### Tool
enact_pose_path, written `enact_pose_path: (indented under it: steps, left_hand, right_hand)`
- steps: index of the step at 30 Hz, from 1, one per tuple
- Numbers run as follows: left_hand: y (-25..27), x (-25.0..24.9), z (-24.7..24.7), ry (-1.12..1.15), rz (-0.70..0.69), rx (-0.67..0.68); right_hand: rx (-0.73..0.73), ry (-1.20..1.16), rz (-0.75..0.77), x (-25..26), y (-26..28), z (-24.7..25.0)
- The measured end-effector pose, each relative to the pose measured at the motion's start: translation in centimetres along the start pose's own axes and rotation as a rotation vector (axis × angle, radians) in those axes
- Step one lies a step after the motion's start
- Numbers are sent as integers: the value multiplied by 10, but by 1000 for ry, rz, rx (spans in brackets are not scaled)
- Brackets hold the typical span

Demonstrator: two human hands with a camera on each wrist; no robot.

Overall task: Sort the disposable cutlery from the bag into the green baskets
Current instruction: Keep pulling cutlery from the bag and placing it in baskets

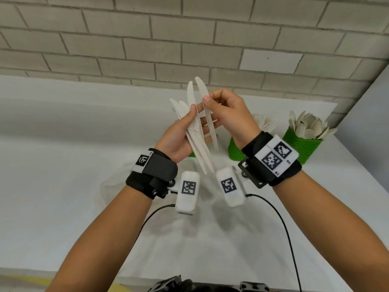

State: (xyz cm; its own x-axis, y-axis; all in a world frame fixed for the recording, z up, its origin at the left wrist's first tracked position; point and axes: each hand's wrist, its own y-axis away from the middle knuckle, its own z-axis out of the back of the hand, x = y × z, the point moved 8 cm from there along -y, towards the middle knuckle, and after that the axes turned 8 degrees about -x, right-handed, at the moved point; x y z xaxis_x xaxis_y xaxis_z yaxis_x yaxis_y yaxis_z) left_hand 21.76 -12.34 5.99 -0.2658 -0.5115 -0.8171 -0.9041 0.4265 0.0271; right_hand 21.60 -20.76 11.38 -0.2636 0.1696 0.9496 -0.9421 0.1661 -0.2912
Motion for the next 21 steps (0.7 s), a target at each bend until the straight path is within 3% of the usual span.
enact_pose_path:
  steps: [4,7,12,15,17,21]
  left_hand:
    - [-5,6,-12,-63,-15,22]
    - [-10,10,-23,-82,-39,26]
    - [-21,5,-27,-242,-157,-107]
    - [-24,-7,-21,-250,-222,-226]
    - [-25,-14,-17,-391,-271,-300]
    - [-28,-22,-16,-805,-368,-349]
  right_hand:
    - [-42,12,20,-5,-7,14]
    - [24,-27,-14,-11,-9,18]
    - [347,-148,-225,-34,3,2]
    - [555,-125,-250,-46,13,-7]
    - [617,-111,-241,-50,17,-13]
    - [585,-48,-294,-52,20,-20]
